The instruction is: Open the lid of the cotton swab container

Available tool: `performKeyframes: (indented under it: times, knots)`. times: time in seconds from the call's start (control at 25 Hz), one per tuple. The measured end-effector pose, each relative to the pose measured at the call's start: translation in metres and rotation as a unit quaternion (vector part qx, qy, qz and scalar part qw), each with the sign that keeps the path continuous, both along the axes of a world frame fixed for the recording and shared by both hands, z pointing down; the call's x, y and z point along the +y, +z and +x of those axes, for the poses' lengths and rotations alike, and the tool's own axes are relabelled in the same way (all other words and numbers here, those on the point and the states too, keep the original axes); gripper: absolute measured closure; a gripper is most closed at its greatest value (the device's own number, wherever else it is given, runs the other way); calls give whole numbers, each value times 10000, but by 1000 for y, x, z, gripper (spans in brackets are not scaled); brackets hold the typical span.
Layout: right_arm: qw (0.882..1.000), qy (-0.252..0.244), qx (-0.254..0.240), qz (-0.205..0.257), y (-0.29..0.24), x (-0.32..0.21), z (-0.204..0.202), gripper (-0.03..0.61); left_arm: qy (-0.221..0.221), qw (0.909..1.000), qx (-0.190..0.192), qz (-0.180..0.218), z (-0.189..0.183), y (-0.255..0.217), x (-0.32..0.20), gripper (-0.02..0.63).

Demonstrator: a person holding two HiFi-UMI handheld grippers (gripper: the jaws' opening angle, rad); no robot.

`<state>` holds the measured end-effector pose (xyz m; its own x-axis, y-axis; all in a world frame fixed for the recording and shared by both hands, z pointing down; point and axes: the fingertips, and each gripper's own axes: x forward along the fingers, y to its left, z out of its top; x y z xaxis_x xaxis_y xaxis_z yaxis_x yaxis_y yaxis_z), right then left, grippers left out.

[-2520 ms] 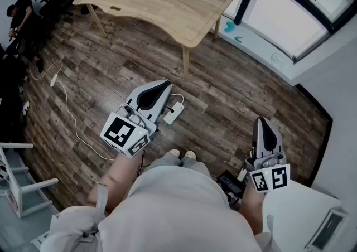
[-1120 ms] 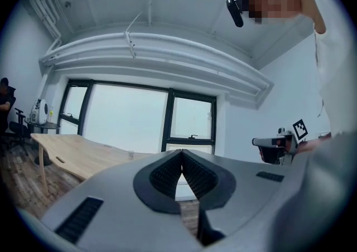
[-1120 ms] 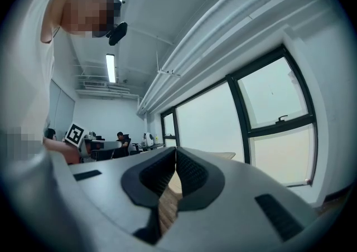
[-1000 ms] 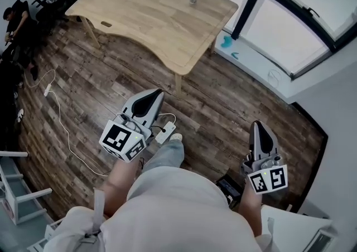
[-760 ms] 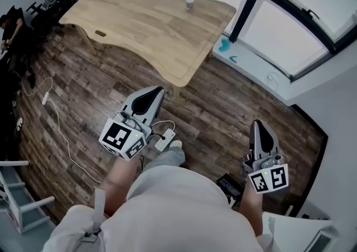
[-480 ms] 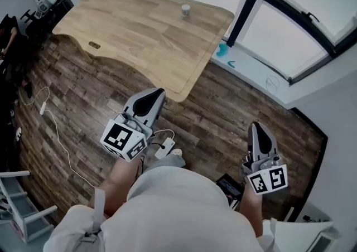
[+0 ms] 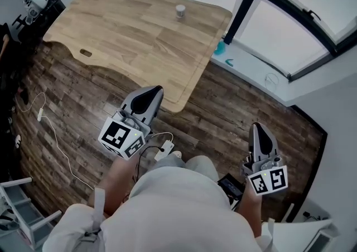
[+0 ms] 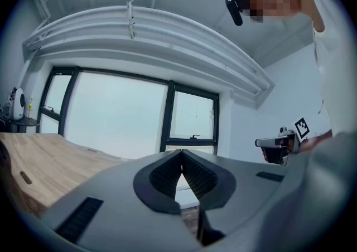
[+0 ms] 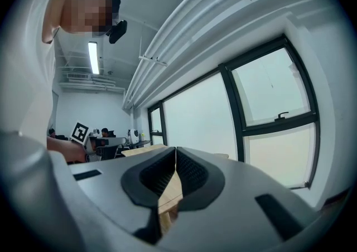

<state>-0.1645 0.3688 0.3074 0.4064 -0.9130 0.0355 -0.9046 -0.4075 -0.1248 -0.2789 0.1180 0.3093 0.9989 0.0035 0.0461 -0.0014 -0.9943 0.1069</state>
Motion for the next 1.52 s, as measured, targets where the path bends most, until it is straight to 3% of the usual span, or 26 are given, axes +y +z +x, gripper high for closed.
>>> performKeyframes:
  times: [0.28, 1.0, 1.52]
  knots:
    - [9999, -52, -105, -29, 7, -12, 41, 557, -141, 9999, -72, -47, 26, 6, -13, 601]
    - [9895, -1443, -46, 110, -4, -76, 174, 557, -1431, 9897, 20, 0, 102, -7, -39, 601]
    - [9764, -2140, -271, 71, 10, -91, 223, 557, -1975, 9802, -94, 6, 133, 0, -37, 601]
